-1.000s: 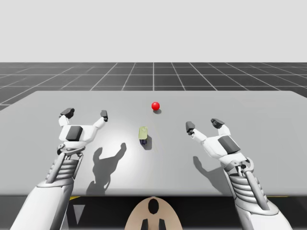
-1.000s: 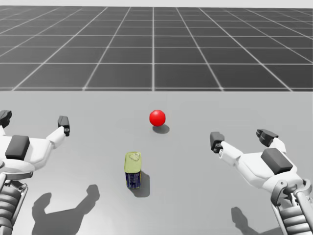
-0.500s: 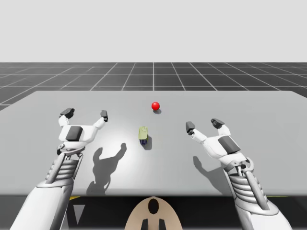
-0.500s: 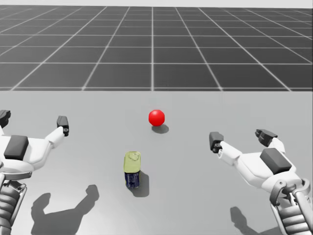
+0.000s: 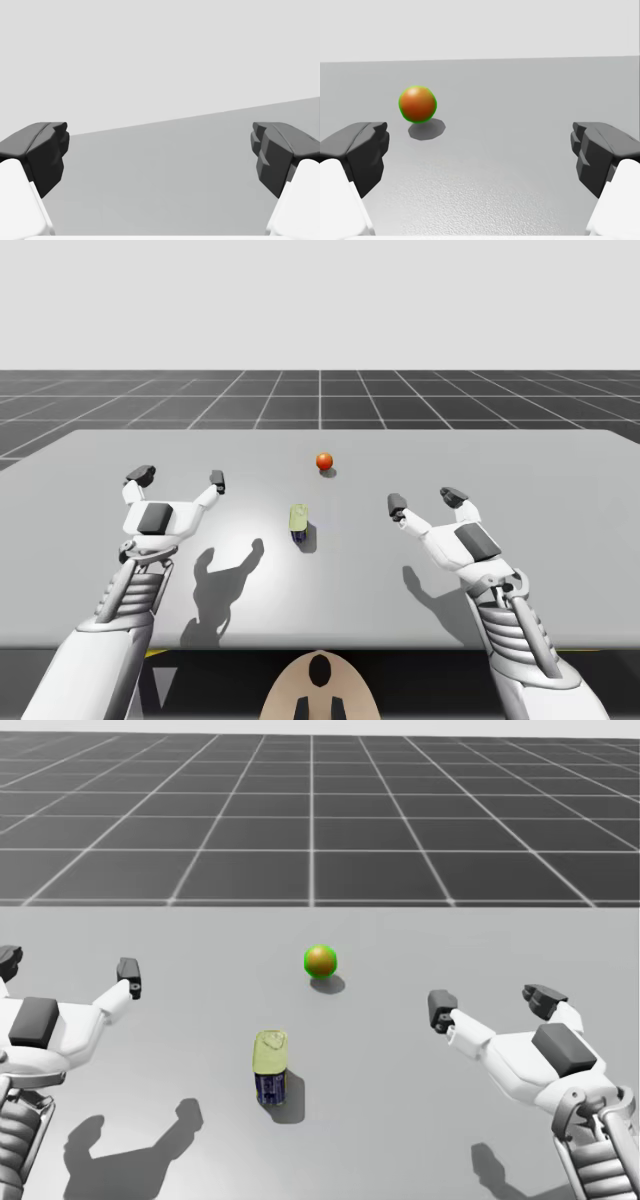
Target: Watch the red light. When it turns green, pick up the object.
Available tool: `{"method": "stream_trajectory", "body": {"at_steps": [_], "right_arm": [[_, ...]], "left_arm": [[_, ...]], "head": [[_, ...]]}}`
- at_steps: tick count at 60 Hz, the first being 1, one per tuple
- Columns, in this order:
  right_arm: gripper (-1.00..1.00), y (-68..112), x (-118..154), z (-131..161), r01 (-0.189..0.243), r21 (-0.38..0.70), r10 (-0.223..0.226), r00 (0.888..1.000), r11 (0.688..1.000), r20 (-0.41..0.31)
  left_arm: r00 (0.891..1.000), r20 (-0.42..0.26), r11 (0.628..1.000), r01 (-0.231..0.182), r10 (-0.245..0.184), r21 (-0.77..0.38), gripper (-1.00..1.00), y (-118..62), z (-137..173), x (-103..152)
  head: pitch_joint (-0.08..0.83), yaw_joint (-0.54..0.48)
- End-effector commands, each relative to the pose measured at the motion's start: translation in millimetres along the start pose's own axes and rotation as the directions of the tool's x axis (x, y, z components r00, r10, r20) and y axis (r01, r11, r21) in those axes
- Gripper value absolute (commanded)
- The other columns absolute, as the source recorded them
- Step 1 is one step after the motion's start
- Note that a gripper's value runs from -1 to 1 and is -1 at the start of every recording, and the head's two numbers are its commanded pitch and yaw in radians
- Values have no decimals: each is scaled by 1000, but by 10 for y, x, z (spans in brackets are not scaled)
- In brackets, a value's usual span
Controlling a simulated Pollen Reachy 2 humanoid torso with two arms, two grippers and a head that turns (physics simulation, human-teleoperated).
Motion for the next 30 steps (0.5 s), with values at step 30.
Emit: {"method": "stream_trajectory", "body": {"at_steps": [30], "right_arm": [[-1000, 17, 0, 12, -1, 1, 1, 1000, 1000, 3]], "left_arm": [[1000, -5, 1000, 11, -11, -13, -1000, -30, 6, -25]], "head": [[600, 97]]}}
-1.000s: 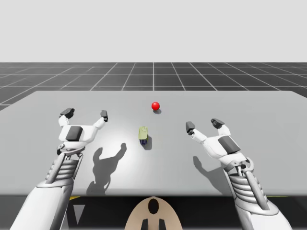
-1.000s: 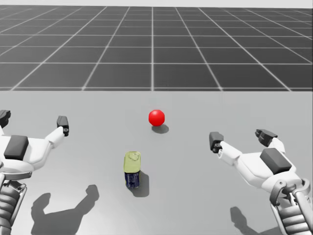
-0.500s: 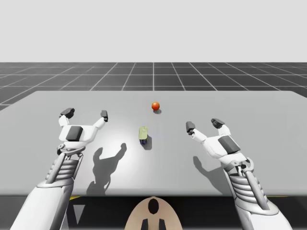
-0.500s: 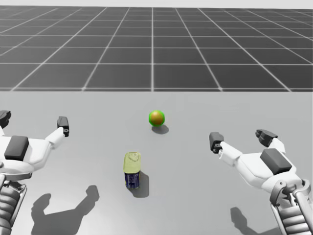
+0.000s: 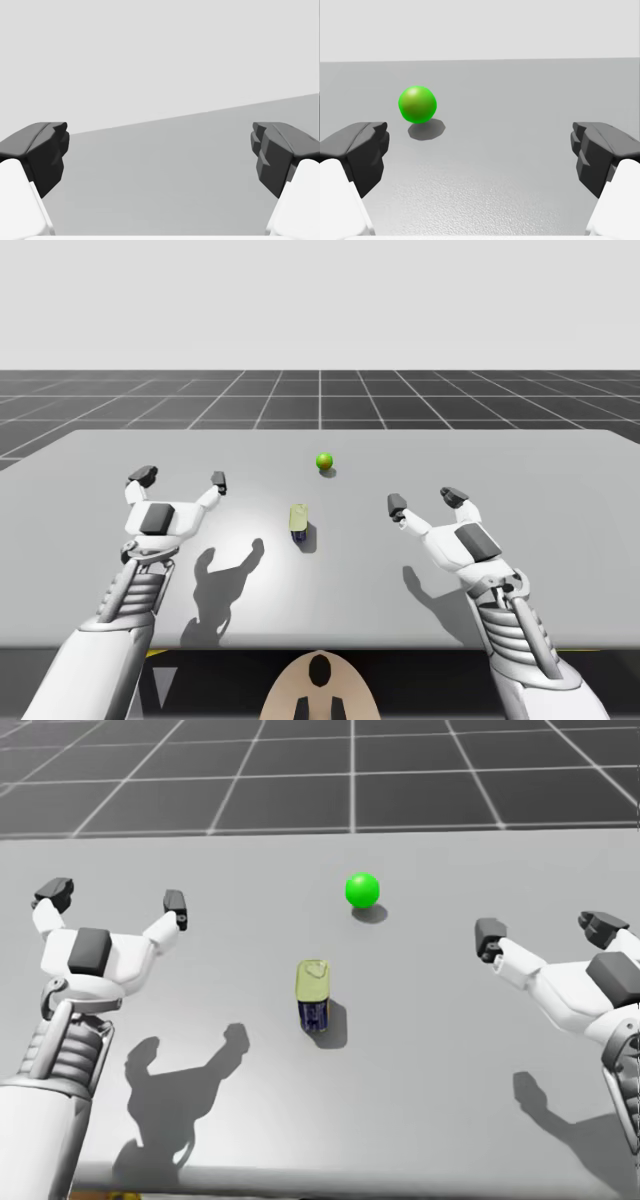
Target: Watch the red light. When it turns green, pick up the object.
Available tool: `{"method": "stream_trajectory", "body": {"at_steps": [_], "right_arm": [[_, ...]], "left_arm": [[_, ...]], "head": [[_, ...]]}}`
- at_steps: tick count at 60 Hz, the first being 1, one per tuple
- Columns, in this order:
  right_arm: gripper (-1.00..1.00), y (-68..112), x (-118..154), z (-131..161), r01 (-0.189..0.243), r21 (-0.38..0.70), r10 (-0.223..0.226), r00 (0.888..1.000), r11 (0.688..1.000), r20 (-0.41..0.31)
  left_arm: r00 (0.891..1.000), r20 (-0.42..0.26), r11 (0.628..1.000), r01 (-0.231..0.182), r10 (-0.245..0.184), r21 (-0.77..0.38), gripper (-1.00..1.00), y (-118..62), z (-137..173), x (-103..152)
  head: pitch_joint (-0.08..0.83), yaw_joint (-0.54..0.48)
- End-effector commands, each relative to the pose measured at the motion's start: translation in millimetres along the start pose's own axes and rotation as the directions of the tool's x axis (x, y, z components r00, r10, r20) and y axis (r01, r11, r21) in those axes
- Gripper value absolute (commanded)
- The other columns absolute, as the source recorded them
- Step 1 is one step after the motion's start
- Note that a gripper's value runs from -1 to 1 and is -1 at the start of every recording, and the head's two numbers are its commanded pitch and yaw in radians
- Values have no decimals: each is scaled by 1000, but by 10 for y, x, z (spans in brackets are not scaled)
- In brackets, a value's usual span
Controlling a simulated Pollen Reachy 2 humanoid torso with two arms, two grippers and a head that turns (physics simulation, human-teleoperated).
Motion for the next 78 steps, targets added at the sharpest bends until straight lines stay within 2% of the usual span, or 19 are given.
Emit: {"method": "stream_trajectory", "body": {"at_steps": [1, 9, 11, 15, 17, 19, 22, 24, 31, 37, 39, 40, 46, 47, 55, 62, 68, 77, 78], "right_arm": [[-1000, 11, -3, 6, 5, 0, -5, 1000, 1000, 1], [-1000, 10, 2, 5, 3, -1, -3, 1000, 1000, 2], [-1000, 9, 1, 5, 3, -1, -3, 1000, 1000, 2], [-1000, 10, 2, 4, 2, -2, -2, 1000, 1000, 2], [-1000, 8, 4, 2, 3, -2, -3, 1000, 1000, 3], [-1000, 9, 6, 2, 3, -2, -3, 1000, 1000, 3], [-1000, 8, 9, 2, 3, -2, -3, 1000, 1000, 5], [-1000, 8, 10, 3, 3, -3, -3, 1000, 1000, 6], [-1000, 12, 9, 2, 0, -2, 0, 1000, 1000, 6], [-1000, 12, 4, -3, -2, -2, 2, 1000, 1000, 5], [-1000, 12, 3, -4, -2, -2, 2, 1000, 1000, 4], [-1000, 11, 0, -6, -3, -3, 3, 1000, 1000, 3], [-1000, 12, -3, -7, -4, -3, 4, 1000, 1000, 3], [-1000, 13, -3, -7, -3, -3, 3, 1000, 1000, 3], [-1000, 20, -7, -7, -5, 0, 5, 1000, 1000, 1], [-1000, 29, -5, -2, -5, 5, 5, 1000, 1000, 3], [-1000, 35, -3, 2, -6, 7, 6, 1000, 1000, 5], [-1000, 42, -10, 0, -9, 10, 9, 1000, 1000, 4], [-1000, 42, -10, 0, -10, 10, 10, 1000, 1000, 5]], "left_arm": [[1000, -1, 1000, 4, -4, -6, -1000, -15, 5, -7], [1000, 5, 1000, -7, 7, -21, -1000, -51, 38, 32], [1000, 5, 999, -19, 19, -32, -1000, -66, 59, 55], [997, -22, 994, -74, 72, -79, -1000, -105, 125, 127], [990, -63, 984, -131, 124, -123, -1000, -129, 187, 192], [985, -84, 977, -159, 148, -144, -1000, -147, 242, 235], [983, -117, 974, -160, 142, -158, -1000, -159, 323, 268], [975, -147, 962, -195, 169, -191, -1000, -176, 414, 299], [948, -243, 914, -276, 206, -298, -1000, -240, 677, 330], [936, -301, 881, -291, 182, -374, -1000, -359, 873, 297], [935, -310, 875, -290, 173, -386, -1000, -391, 908, 283], [936, -316, 870, -279, 152, -407, -1000, -439, 957, 263], [933, -339, 853, -274, 122, -445, -1000, -552, 1043, 209], [927, -354, 842, -285, 122, -457, -1000, -590, 1063, 197], [910, -395, 809, -322, 122, -492, -1000, -787, 1095, 148], [913, -399, 815, -294, 85, -499, -1000, -1000, 1030, 29], [898, -432, 811, -310, 79, -497, -1000, -1189, 941, -37], [886, -457, 799, -325, 71, -506, -1000, -1421, 834, -55], [880, -468, 796, -334, 73, -505, -1000, -1492, 799, -62]], "head": [[603, 99], [620, 98], [621, 97], [622, 97], [620, 97], [619, 97], [617, 93], [614, 90], [612, 92], [609, 94], [609, 94], [609, 95], [610, 97], [610, 97], [611, 98], [608, 95], [610, 92], [614, 94], [616, 94]]}}
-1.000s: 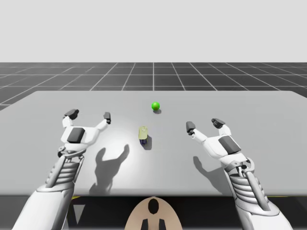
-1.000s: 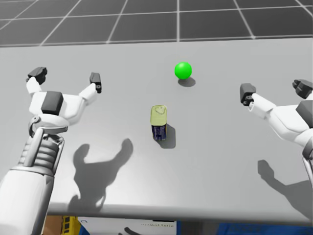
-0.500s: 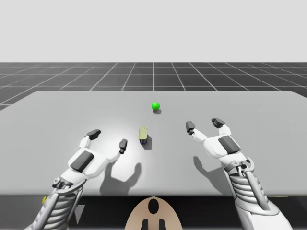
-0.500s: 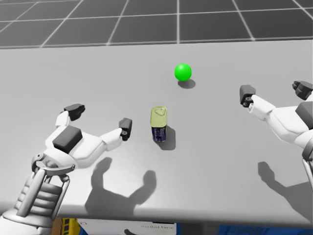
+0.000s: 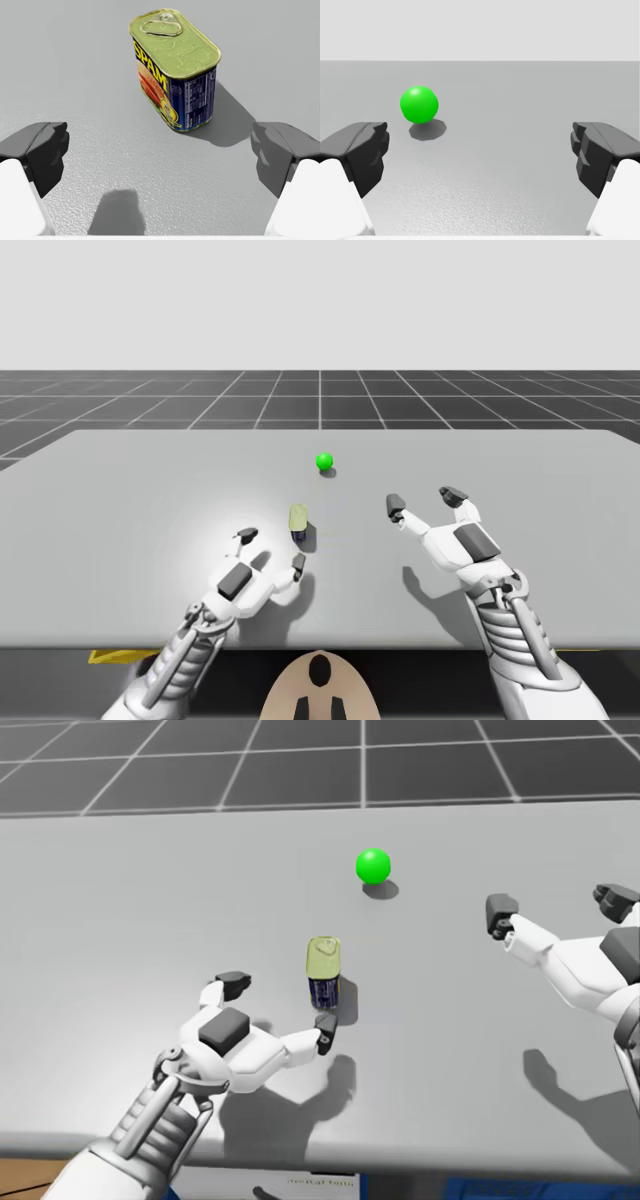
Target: Watch the red light. When it turns green, pick up the object.
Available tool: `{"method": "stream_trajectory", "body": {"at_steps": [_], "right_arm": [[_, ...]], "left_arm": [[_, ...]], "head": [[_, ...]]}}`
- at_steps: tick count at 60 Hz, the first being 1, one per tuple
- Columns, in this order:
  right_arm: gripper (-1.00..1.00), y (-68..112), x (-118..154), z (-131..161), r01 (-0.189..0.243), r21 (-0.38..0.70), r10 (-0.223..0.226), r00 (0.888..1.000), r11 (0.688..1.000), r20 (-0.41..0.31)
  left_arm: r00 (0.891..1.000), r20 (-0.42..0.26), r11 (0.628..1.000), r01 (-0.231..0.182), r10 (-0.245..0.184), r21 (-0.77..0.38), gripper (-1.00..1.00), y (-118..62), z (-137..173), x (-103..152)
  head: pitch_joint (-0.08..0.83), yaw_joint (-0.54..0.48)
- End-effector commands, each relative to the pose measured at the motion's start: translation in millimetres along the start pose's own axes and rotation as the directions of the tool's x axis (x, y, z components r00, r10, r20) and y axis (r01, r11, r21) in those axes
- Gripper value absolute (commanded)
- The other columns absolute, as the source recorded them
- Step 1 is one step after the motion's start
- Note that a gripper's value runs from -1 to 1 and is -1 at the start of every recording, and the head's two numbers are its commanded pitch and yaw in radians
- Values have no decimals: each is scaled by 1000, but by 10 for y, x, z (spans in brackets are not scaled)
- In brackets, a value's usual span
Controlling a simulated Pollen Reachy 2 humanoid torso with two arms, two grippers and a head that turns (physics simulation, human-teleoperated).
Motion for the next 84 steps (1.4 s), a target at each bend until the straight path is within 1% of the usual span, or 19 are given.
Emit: {"method": "stream_trajectory", "body": {"at_steps": [1, 7, 8, 14, 19, 27, 34, 44, 45, 46, 47, 48, 59, 65, 70, 78, 84], "right_arm": [[-1000, 22, -11, 0, 4, 3, -4, 1000, 1000, 1], [-1000, 28, -12, 0, 2, 4, -2, 1000, 1000, 2], [-1000, 29, -13, -1, 2, 5, -2, 1000, 1000, 2], [-1000, 33, -17, 1, 0, 5, 0, 1000, 1000, 1], [-1000, 35, -14, 5, 1, 6, -1, 1000, 1000, 1], [-1000, 38, -12, 10, 1, 7, -1, 1000, 1000, 2], [-1000, 38, -9, 13, 3, 8, -3, 1000, 1000, 3], [-1000, 36, -4, 17, 4, 7, -4, 1000, 1000, 4], [-1000, 35, -2, 18, 4, 7, -4, 1000, 1000, 5], [-1000, 35, -1, 19, 4, 7, -4, 1000, 1000, 5], [-1000, 35, -1, 19, 3, 7, -3, 1000, 1000, 5], [-1000, 35, 1, 19, 4, 7, -4, 1000, 1000, 6], [-1000, 34, 2, 18, 4, 7, -4, 1000, 1000, 6], [-1000, 34, 1, 17, 4, 7, -4, 1000, 1000, 5], [-1000, 33, -1, 16, 4, 6, -4, 1000, 1000, 5], [-1000, 33, -8, 14, 4, 6, -4, 1000, 1000, 3], [-1000, 32, -8, 16, 4, 6, -4, 1000, 1000, 4]], "left_arm": [[995, -17, 995, -95, 95, -41, -1000, -335, -341, 27], [993, -38, 992, -116, 114, -49, -1000, -405, -466, 38], [991, -44, 991, -125, 123, -51, -1000, -432, -511, 45], [991, -46, 991, -126, 124, -51, -1000, -507, -623, 69], [990, -45, 990, -135, 133, -46, -1000, -564, -737, 111], [988, -33, 988, -150, 149, -25, -1000, -601, -892, 185], [986, -34, 987, -161, 161, -5, -1000, -602, -1015, 201], [985, -43, 985, -170, 170, 2, -1000, -595, -1078, 174], [984, -47, 985, -174, 174, -2, 319, -600, -1074, 150], [984, -48, 985, -173, 173, -4, 898, -602, -1071, 147], [984, -50, 985, -173, 172, -8, 959, -606, -1067, 140], [985, -51, 986, -167, 166, -17, 1000, -619, -1055, 127], [988, -55, 988, -150, 147, -46, 1000, -679, -987, 94], [988, -55, 988, -144, 141, -48, 1000, -693, -972, 87], [989, -54, 989, -143, 140, -48, 1000, -691, -975, 86], [989, -55, 989, -143, 141, -45, 1000, -682, -977, 73], [988, -55, 988, -146, 144, -46, 1000, -679, -975, 76]], "head": [[616, 94], [617, 94], [618, 94], [620, 96], [622, 97], [623, 97], [623, 96], [625, 93], [626, 93], [626, 92], [626, 92], [627, 91], [622, 93], [593, 93], [522, 91], [373, 85], [304, 80]]}}
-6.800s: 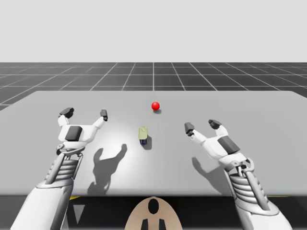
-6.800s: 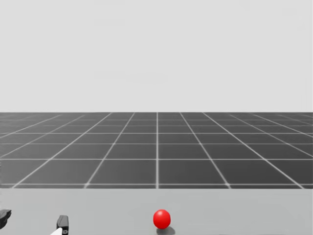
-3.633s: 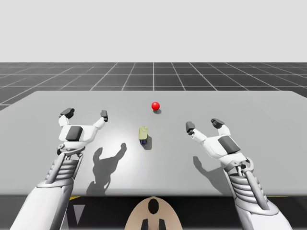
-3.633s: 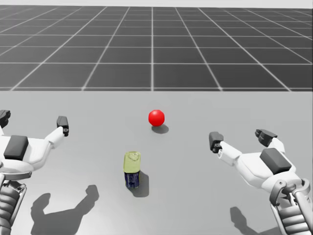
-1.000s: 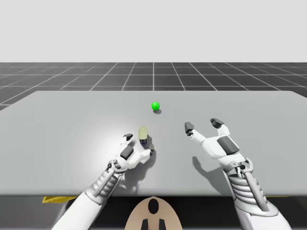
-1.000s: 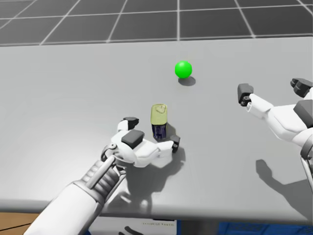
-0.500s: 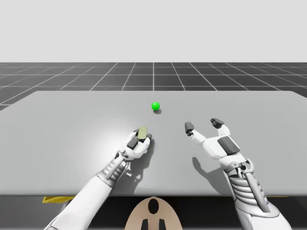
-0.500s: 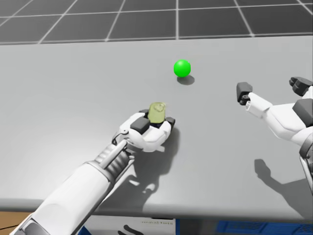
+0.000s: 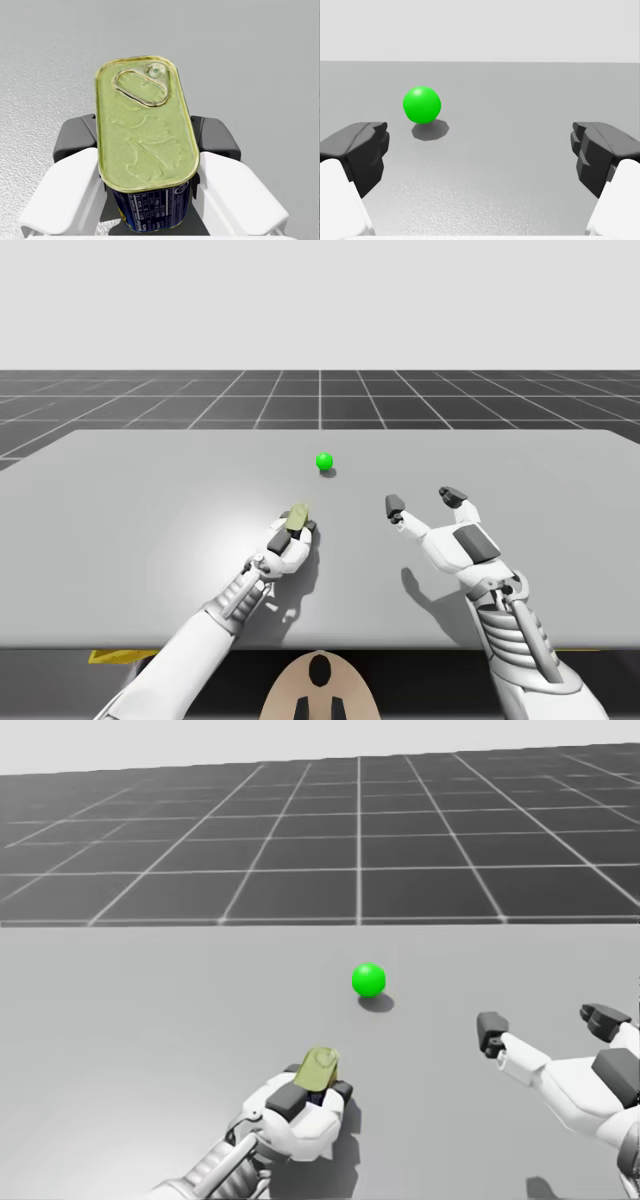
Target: Watch the red light. When it turns green, pick up the object.
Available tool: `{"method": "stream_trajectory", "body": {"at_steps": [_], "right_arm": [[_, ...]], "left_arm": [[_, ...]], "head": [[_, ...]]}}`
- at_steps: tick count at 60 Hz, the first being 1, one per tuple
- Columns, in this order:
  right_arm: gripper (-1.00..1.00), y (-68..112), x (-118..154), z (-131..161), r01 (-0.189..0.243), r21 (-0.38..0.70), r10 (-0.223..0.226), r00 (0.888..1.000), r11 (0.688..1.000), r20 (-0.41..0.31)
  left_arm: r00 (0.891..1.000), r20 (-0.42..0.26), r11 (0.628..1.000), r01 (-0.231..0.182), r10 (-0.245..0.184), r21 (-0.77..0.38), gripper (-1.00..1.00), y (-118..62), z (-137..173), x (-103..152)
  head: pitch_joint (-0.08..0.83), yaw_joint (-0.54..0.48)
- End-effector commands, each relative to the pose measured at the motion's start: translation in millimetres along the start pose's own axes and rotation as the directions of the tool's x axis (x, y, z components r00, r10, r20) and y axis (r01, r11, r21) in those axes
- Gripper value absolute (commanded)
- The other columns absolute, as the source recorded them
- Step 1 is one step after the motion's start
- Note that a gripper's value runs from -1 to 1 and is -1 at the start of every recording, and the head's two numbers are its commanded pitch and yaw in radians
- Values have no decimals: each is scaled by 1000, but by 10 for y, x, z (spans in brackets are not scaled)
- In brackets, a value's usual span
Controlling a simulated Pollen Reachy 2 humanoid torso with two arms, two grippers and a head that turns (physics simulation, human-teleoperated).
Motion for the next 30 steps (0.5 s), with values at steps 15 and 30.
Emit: {"method": "stream_trajectory", "body": {"at_steps": [15, 30], "right_arm": [[-1000, 1, -10, 3, -4, 4, 4, 1000, 1000, -2], [-1000, -15, -50, 11, -29, 40, 31, 999, 999, -32]], "left_arm": [[987, 63, 983, -140, 148, -116, 1000, -355, 150, 381], [950, 267, 983, -130, 161, -128, 1000, -165, 637, 1289]], "head": [[276, 78], [254, 74]]}}
